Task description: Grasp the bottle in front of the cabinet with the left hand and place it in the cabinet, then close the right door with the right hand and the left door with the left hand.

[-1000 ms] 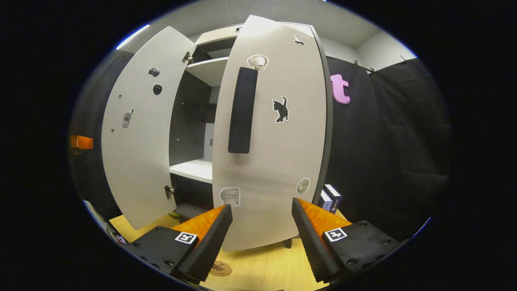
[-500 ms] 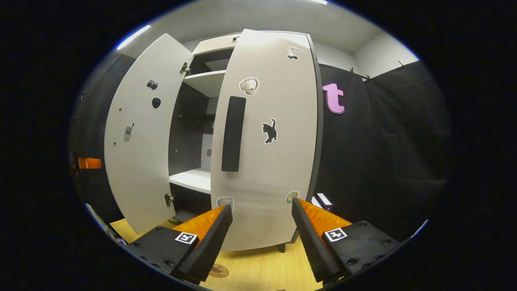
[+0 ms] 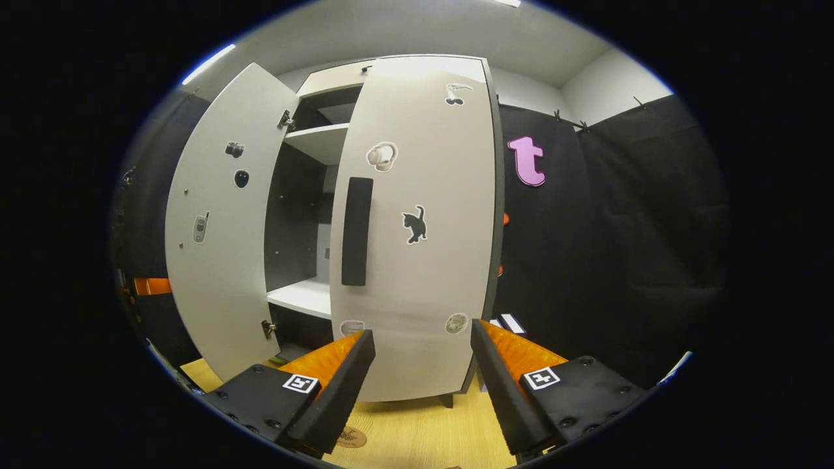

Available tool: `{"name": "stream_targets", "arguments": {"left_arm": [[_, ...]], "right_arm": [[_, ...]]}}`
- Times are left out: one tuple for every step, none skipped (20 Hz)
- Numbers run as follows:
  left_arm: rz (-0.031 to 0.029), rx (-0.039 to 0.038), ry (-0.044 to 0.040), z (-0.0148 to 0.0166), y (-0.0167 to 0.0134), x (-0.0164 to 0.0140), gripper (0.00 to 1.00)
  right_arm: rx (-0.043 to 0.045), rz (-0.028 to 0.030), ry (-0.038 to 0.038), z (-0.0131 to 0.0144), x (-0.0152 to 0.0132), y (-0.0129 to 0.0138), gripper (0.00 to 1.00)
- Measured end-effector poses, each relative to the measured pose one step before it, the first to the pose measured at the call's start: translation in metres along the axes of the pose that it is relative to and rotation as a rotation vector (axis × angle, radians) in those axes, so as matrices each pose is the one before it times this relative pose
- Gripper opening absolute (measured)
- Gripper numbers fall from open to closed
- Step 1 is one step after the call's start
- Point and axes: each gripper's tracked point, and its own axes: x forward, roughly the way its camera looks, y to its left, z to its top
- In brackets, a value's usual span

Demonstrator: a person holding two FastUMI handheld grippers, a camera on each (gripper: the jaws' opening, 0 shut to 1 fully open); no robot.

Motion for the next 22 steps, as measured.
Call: {"name": "stream_targets", "arguments": {"left_arm": [[0.00134, 0.01169, 0.00091, 0.00083, 0.00102, 0.00054, 0.97], [-0.00216, 0.00866, 0.00103, 0.00048, -0.00199, 0.00069, 0.95], [-0.00145, 0.00099, 0.0025, 0.00044, -0.00123, 0.00035, 0.92], [-0.00405, 0.00027, 0.00378, -0.00101, -0.00064, 0.00017, 0.95], [-0.00367, 0.00035, 0.00281, 0.00057, -0.00086, 0.00029, 0.95], [-0.0062, 0.00521, 0.00232, -0.00008, -0.00004, -0.00104, 0.94], [-0.00531, 0.00802, 0.00014, 0.00066, -0.00078, -0.00013, 0.94], [-0.00575, 0.00775, 0.00039, -0.00026, -0.00041, 0.00026, 0.94], [-0.00475, 0.00428, -0.00105, 0.00089, -0.00069, -0.00014, 0.94], [-0.0052, -0.0005, 0.00122, -0.00051, -0.00105, -0.00019, 0.94], [-0.00498, -0.00313, 0.00115, 0.00017, -0.00081, -0.00071, 0.94], [-0.00428, -0.00589, 0.00184, -0.00012, -0.00137, -0.00018, 0.94], [-0.00457, -0.0071, 0.00182, -0.00051, -0.00177, -0.0003, 0.94], [-0.00731, -0.00501, 0.00031, -0.00187, -0.00455, 0.00053, 0.94], [-0.00995, -0.00489, 0.00097, -0.00064, -0.00567, 0.0008, 0.94], [-0.01273, -0.00496, 0.00272, -0.00166, -0.00564, -0.00051, 0.94], [-0.01622, -0.00406, 0.00489, -0.00173, -0.00613, -0.00207, 0.94], [-0.02015, -0.00325, 0.00475, -0.00178, -0.00847, -0.00066, 0.94], [-0.0188, -0.00033, 0.00417, -0.0015, -0.00772, 0.00161, 0.94], [-0.02428, 0.00184, 0.00413, -0.00094, -0.00897, 0.0018, 0.94], [-0.02611, 0.00188, 0.00806, -0.00139, -0.01011, -0.00013, 0.94], [-0.02057, 0.00207, 0.00579, -0.00134, -0.00914, 0.00023, 0.94]], "right_arm": [[-0.00391, -0.00253, 0.00044, -0.00052, -0.00044, -0.00227, 0.98], [-0.00486, -0.00242, -0.00231, 0.0003, 0.00023, -0.00142, 0.98], [-0.00464, -0.0031, -0.00537, 0.00146, -0.00011, -0.00262, 0.98], [-0.00265, -0.00198, -0.0044, 0.00167, 0.00006, -0.00207, 0.98], [-0.00024, 0.0, -0.00557, 0.00155, 0.00013, -0.00096, 0.98], [0.00085, -0.00109, -0.00428, 0.00157, 0.00051, -0.00168, 0.94], [0.00073, -0.00212, -0.00403, 0.00104, 0.00056, -0.00185, 0.94], [0.00035, -0.00239, -0.0033, 0.0004, 0.001, -0.00138, 0.98], [0.00061, 0.00007, -0.00196, -0.00024, 0.00129, -0.00027, 0.98], [0.00159, 0.00313, 0.00149, -0.00156, 0.00148, 0.00119, 0.98], [0.00236, 0.00492, 0.00178, -0.00117, 0.00156, 0.00184, 0.98], [0.00256, 0.00442, 0.0016, -0.00182, 0.00201, 0.00208, 0.98], [0.00255, 0.00319, -0.00023, -0.00016, 0.0012, 0.00189, 0.98], [0.00116, 0.00239, -0.00034, -0.00059, 0.00142, 0.00151, 0.98], [0.00013, 0.00203, -0.0001, -0.00005, 0.00121, 0.00088, 0.98], [-0.0002, 0.00109, 0.0018, -0.00038, 0.00086, 0.00041, 0.98], [0.00041, 0.00128, 0.00158, -0.00076, 0.00208, 0.00046, 0.98], [0.00118, 0.00192, 0.00141, -0.00093, 0.00087, -0.00009, 0.94], [0.00104, 0.00087, 0.00017, -0.00059, 0.00093, 0.0002, 0.98], [0.00125, -0.001, -0.00129, 0.00002, -0.00017, -0.00091, 0.98], [0.00029, -0.00155, -0.00112, 0.00006, 0.00051, -0.00125, 0.98], [-0.0015, -0.00284, -0.00049, -0.00045, 0.00024, -0.00154, 0.98]]}}
